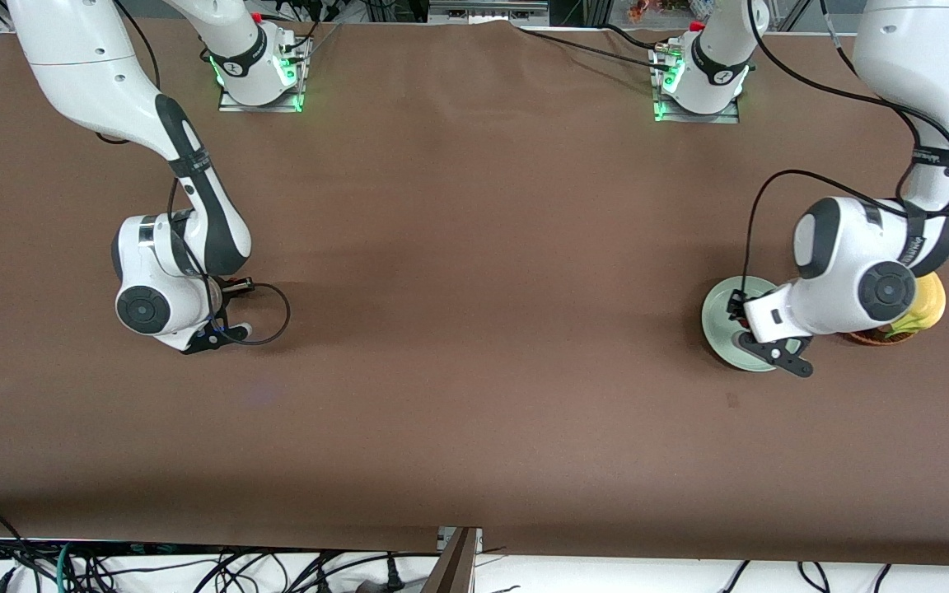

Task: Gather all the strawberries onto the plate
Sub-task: 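Release strawberry onto plate with the left gripper while the right gripper grasps another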

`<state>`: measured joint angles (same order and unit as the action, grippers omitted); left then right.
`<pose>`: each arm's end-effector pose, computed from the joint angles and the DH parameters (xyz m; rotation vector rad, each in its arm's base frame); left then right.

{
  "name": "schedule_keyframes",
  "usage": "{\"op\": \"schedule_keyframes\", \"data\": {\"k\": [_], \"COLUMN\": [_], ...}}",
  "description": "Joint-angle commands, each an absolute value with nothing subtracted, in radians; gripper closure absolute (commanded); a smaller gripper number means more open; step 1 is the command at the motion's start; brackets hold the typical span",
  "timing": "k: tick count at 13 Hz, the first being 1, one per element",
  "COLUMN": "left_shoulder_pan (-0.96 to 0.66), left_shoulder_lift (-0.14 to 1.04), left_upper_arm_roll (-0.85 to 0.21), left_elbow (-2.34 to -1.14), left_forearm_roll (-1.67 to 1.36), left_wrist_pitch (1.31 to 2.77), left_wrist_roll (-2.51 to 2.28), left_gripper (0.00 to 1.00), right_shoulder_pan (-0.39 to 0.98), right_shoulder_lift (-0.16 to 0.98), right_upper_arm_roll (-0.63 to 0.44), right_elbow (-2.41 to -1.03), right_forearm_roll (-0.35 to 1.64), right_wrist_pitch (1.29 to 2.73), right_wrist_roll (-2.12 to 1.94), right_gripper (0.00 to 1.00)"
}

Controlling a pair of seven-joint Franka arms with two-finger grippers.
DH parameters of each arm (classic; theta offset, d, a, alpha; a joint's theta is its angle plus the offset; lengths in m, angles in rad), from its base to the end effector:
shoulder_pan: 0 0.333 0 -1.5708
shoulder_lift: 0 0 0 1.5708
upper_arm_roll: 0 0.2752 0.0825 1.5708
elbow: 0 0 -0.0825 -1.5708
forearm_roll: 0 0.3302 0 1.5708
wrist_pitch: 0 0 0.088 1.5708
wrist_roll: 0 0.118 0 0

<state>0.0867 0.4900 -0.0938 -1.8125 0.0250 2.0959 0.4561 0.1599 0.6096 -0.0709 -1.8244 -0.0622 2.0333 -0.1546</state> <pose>0.5652 -0.0002 0.2453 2.9731 -0.7142 -0.2970 0.5361 0.0440 0.1721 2.9706 0.4295 -0.6125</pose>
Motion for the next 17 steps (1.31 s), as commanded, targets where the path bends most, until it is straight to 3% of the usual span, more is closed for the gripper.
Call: {"op": "schedule_keyframes", "data": {"k": [1,2,4,5,7,10,13,17], "left_shoulder_pan": [0.12,0.135,0.156,0.161,0.173,0.173,0.173,0.158], "left_shoulder_lift": [0.521,0.522,0.537,0.54,0.545,0.535,0.511,0.492], "left_upper_arm_roll": [-0.107,-0.109,-0.109,-0.109,-0.109,-0.11,-0.115,-0.12], "left_elbow": [-1.83,-1.851,-1.874,-1.881,-1.878,-1.87,-1.856,-1.751], "left_forearm_roll": [0.058,0.093,0.106,0.106,0.104,0.104,0.104,0.104], "left_wrist_pitch": [2.114,2.15,2.187,2.192,2.192,2.18,2.152,2.021], "left_wrist_roll": [0.492,0.492,0.492,0.492,0.491,0.489,0.485,0.474], "left_gripper": [0.72,0.71,0.58,0.42,0.0,0.0,0.0,0.0], "right_shoulder_pan": [0.153,0.153,0.153,0.153,0.161,0.213,0.314,0.474], "right_shoulder_lift": [0.594,0.595,0.594,0.592,0.589,0.595,0.595,0.595], "right_upper_arm_roll": [-0.067,-0.067,-0.066,-0.061,-0.04,-0.034,-0.032,-0.025], "right_elbow": [-1.855,-1.855,-1.85,-1.844,-1.806,-1.757,-1.74,-1.72], "right_forearm_roll": [-0.066,-0.066,-0.061,-0.06,-0.016,0.157,0.195,0.349], "right_wrist_pitch": [2.071,2.072,2.072,2.072,2.069,2.072,2.078,2.176], "right_wrist_roll": [-0.166,-0.166,-0.166,-0.163,-0.147,-0.129,0.068,0.32], "right_gripper": [0.63,0.63,0.67,0.69,0.69,0.71,0.7,0.7]}}
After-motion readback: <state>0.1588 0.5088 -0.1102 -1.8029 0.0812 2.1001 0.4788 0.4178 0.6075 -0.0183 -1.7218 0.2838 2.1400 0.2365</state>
